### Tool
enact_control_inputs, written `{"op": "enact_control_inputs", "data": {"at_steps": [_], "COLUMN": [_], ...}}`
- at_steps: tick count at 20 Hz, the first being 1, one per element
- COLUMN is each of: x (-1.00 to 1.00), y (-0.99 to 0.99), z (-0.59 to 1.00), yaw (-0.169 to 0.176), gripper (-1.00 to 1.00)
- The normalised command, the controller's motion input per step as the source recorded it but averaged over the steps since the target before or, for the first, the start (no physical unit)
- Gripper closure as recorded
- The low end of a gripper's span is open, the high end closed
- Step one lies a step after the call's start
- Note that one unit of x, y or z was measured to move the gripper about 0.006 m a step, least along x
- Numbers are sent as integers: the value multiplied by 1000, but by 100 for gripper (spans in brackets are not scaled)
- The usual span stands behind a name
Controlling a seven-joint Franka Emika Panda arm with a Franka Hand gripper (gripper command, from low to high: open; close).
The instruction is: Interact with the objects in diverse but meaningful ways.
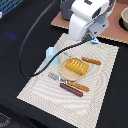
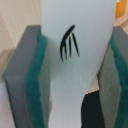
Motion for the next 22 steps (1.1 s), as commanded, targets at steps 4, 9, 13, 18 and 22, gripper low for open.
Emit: {"op": "enact_control_inputs", "data": {"at_steps": [4,9,13,18,22], "x": [-806,-805,-796,-789,-773], "y": [-631,-618,-619,-627,-644], "z": [-287,-315,-342,-340,-338], "yaw": [0,0,0,0,0], "gripper": [100,100,100,100,100]}}
